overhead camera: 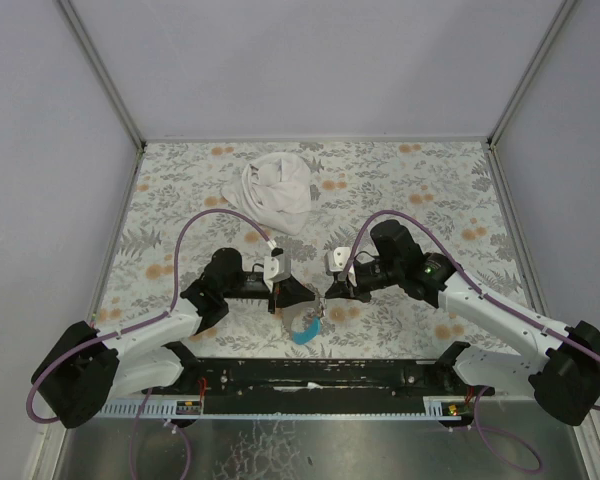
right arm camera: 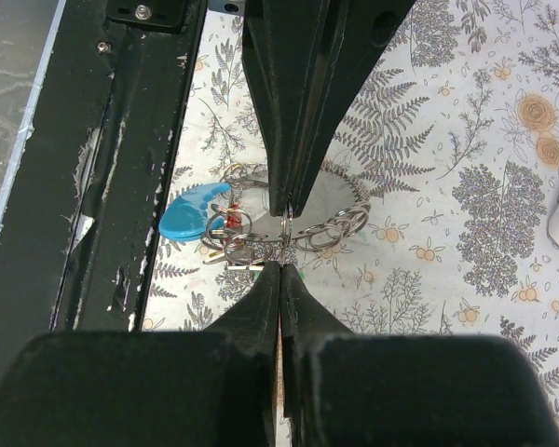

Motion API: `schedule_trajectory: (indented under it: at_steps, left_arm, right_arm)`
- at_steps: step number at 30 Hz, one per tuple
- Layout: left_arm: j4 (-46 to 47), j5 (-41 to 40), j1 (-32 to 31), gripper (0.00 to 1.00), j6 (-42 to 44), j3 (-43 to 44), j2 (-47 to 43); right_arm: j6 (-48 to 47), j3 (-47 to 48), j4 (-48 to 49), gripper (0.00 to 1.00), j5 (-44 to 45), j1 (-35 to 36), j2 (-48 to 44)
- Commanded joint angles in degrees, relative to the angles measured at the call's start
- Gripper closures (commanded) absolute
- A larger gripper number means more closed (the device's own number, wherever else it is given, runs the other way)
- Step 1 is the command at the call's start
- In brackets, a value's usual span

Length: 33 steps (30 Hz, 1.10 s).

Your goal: Put the keys on the keyring

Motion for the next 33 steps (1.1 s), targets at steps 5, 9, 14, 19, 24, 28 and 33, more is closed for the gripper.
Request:
schedule_trajectory:
  at_steps: [5, 9, 14, 19, 24, 28, 33]
  left_arm:
    - [3.77, 1.31, 0.08, 1.0, -0.58, 0.12, 0.52]
    - [3.64, 0.94, 0.19, 1.0, -0.5, 0.03, 0.3]
    - [3.4, 0.53, 0.12, 1.0, -0.36, 0.04, 0.34]
    - [3.27, 0.64, 0.1, 1.0, -0.35, 0.08, 0.34]
    - [3.3, 0.49, 0.15, 1.0, -0.34, 0.12, 0.36]
    - [3.34, 0.87, 0.15, 1.0, -0.42, 0.23, 0.62]
    - [3.56, 0.98, 0.1, 1.0, -0.53, 0.2, 0.74]
  right_arm:
    - [0.51, -0.07, 2.15, 1.0, -0.17, -0.31, -0.97]
    - [0.33, 0.03, 1.38, 1.0, 0.8, -0.29, -1.01]
    - [0.55, -0.31, 1.04, 1.0, 2.03, -0.3, -1.72]
    - [0.38, -0.24, 1.3, 1.0, 1.18, -0.31, -1.43]
    - [0.02, -0.09, 1.26, 1.0, -0.49, -0.3, -1.56]
    - [-0.04, -0.13, 1.61, 1.0, -0.71, -0.29, -1.54]
    - [0.06, 0.04, 1.75, 1.0, -1.48, -0.3, -0.98]
